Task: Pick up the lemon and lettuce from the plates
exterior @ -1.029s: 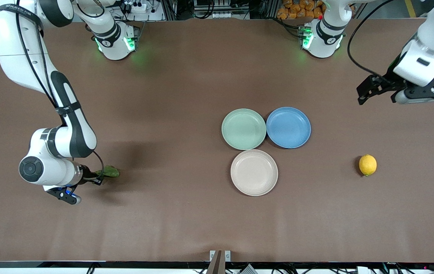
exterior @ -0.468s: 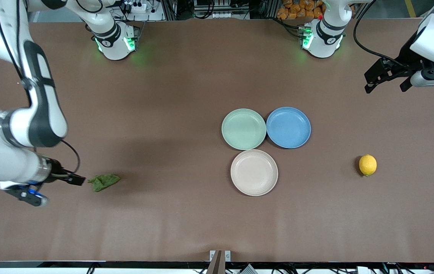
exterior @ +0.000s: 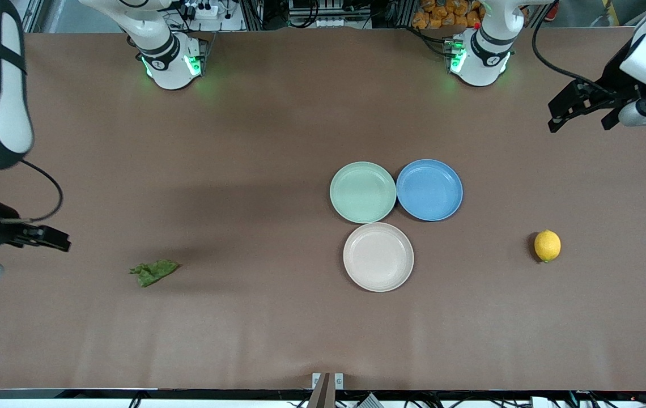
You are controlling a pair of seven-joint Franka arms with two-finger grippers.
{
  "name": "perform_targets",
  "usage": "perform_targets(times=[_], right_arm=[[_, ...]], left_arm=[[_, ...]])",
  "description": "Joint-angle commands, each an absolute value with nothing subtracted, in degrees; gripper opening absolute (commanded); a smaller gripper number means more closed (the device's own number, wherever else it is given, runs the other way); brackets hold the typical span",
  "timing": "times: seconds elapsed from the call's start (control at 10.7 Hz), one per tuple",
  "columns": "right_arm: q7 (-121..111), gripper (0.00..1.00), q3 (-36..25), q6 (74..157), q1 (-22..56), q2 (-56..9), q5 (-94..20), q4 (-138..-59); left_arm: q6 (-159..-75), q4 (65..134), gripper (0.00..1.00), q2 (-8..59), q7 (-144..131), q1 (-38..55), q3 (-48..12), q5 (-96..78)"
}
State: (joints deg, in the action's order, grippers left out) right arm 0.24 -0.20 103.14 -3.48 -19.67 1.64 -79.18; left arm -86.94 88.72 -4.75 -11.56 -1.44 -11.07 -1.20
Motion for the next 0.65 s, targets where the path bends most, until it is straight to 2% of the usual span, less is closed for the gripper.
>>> perform_targets(times=[0.0, 0.28, 0.56], right_arm=[[-1.85, 1.0, 0.44, 101.53, -4.66, -11.0, 0.8, -84.9], [-2.11, 1.0, 0.62, 97.13, -5.8, -5.81, -0.86, -84.9], [-2.11, 1.0, 0.62, 95.54, -6.15, -3.44, -1.85, -85.08]], left_arm=[[-83.42, 86.31, 1.0, -4.04, -5.56, -1.67, -10.9, -0.71], [-83.32, 86.4, 1.0, -4.3, -3.25, -1.58, -11.51, 1.76], [-83.32, 86.49, 1.0, -4.57, -4.22, -1.49, -11.6, 1.58]])
